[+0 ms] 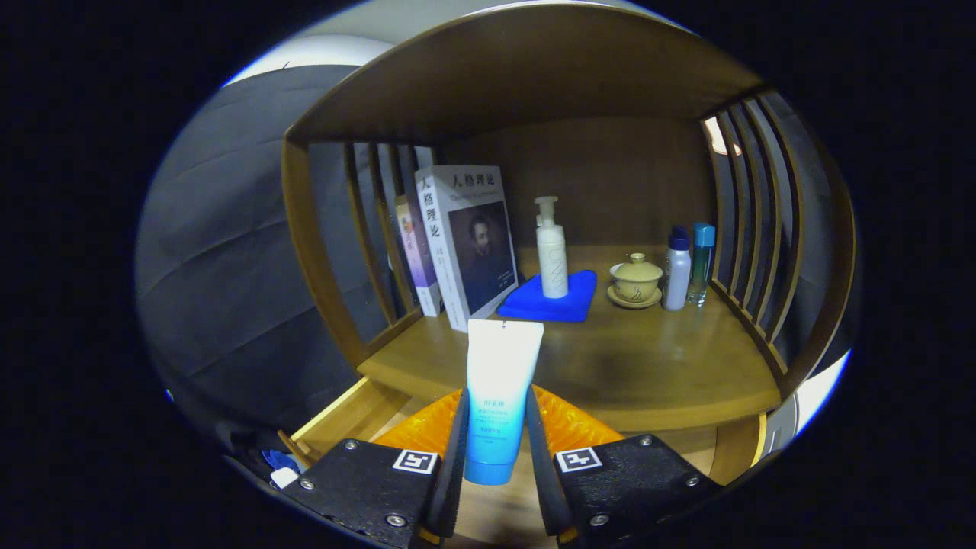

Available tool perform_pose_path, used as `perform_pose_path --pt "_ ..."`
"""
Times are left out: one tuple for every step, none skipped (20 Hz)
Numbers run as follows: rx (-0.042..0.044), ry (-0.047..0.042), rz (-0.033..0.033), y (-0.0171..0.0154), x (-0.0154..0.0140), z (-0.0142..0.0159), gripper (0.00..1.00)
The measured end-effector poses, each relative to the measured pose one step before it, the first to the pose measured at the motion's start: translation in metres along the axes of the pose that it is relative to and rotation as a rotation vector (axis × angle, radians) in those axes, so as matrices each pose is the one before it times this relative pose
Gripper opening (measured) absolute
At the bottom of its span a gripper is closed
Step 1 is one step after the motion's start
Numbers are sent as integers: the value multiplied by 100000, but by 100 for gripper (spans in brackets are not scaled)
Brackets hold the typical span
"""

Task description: Pull open the drawer, take out the items inside it, and place them on the countertop above the cabinet.

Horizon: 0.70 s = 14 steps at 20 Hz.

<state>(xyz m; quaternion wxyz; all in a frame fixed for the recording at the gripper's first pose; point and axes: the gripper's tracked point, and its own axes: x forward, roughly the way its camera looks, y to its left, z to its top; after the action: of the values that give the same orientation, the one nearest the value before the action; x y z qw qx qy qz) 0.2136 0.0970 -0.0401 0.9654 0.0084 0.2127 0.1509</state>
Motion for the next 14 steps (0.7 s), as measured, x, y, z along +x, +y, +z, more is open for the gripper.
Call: perform_pose_path --pt "914 -74 -1321 -510 503 221 42" --pt "981 -325 -1268 -452 634 391 42" --pt "961 459 -1543 -559 726 69 42" --pt "946 246 -2486 -820 774 179 42" --pt "291 626 -3065 -949 708 -28 44" --pt "-8 33 -2949 -846 742 159 44" --pt "166 45 -2799 -953 1218 236 44" --pt "397 746 -2552 -750 944 -143 44" --pt "432 491 -2625 -607 843 -348 45" --pt "-389 431 -2668 -587 676 -309 46" --pt "-1055 220 -1588 -334 360 -395 48" --pt "-1092 111 -527 17 204 -63 50" --pt "-1180 -1855 -162 276 199 139 58" --pt "-839 -1437 -607 181 255 54 66"
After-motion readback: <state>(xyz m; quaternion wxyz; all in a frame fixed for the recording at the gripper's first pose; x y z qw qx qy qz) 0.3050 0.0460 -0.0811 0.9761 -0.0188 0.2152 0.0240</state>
